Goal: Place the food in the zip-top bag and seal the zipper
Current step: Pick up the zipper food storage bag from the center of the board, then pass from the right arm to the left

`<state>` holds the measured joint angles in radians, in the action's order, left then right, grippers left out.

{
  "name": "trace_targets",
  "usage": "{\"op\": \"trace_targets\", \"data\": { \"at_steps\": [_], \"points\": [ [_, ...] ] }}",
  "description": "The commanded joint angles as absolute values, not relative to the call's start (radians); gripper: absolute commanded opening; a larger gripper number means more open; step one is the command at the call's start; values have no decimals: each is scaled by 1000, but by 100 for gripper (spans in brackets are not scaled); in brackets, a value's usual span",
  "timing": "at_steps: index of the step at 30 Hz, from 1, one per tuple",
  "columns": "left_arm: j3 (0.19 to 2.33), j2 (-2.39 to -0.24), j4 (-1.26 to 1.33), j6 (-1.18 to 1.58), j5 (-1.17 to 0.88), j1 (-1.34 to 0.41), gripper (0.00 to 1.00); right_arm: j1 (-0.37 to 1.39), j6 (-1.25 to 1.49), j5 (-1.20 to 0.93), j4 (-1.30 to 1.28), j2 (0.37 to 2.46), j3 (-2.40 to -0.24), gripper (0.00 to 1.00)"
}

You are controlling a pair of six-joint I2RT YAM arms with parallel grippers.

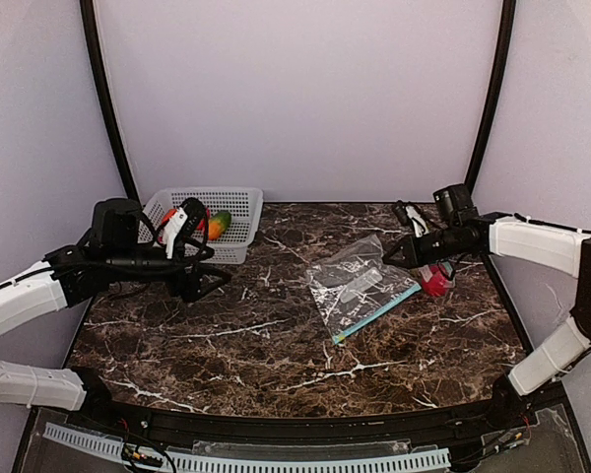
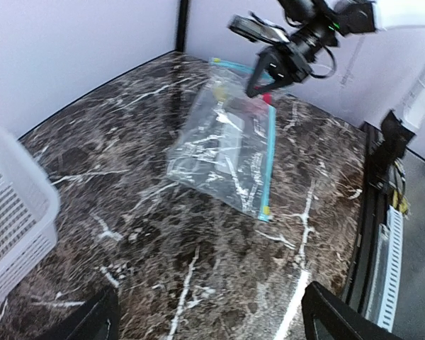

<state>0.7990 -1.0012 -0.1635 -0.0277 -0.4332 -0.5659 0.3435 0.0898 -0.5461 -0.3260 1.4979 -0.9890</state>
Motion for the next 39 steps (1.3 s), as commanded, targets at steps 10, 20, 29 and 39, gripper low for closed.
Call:
{"op": "trace_targets", "data": {
  "at_steps": [10, 20, 29, 39],
  "points": [
    [867, -1148, -101, -543, 81, -1043, 88, 350, 437, -881, -430, 1302, -1146, 0],
    [735, -1226, 298, -929, 461, -1238, 91, 351, 666, -1007, -311, 1255, -1162, 0],
    [685, -1333, 608, -1207, 556, -1267, 98, 351, 773, -1066, -252, 1258, -1158, 0],
    [715, -1424, 703, -1337, 580, -1275, 99, 360, 780, -1088, -248, 1268, -1157, 0]
  ]
}}
